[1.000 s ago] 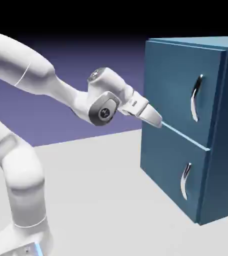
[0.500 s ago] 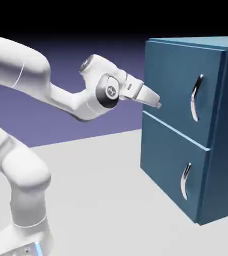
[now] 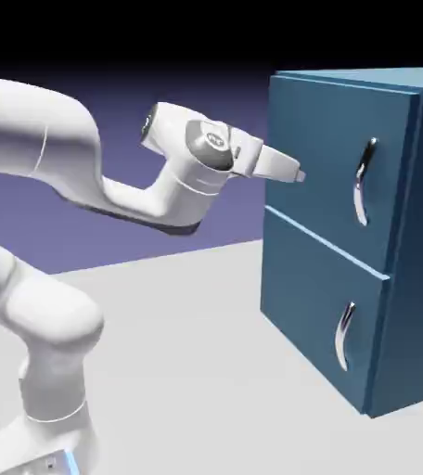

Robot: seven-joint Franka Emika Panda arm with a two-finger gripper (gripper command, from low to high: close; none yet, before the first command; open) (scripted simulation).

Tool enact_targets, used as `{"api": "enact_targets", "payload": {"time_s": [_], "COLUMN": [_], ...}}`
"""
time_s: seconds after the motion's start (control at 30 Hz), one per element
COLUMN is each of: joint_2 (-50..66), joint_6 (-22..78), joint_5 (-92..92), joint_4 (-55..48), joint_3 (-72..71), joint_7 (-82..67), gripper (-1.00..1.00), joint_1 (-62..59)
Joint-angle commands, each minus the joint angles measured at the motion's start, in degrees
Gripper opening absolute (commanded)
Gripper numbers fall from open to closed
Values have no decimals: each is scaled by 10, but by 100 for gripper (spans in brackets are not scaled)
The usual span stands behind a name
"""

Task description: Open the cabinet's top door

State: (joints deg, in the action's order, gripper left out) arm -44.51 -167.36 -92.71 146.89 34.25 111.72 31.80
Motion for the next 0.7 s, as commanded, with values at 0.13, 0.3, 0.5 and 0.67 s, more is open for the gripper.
{"api": "enact_targets", "payload": {"time_s": [0.13, 0.3, 0.5, 0.67], "joint_2": [-16, -32, -51, -67], "joint_6": [9, 18, 29, 38], "joint_5": [-125, -249, -399, -523], "joint_4": [-19, -38, -61, -80], "joint_3": [46, 92, 147, 193], "joint_7": [93, 186, 298, 391], "gripper": [0, 0, 0, 0], "joint_1": [42, 84, 134, 176]}}
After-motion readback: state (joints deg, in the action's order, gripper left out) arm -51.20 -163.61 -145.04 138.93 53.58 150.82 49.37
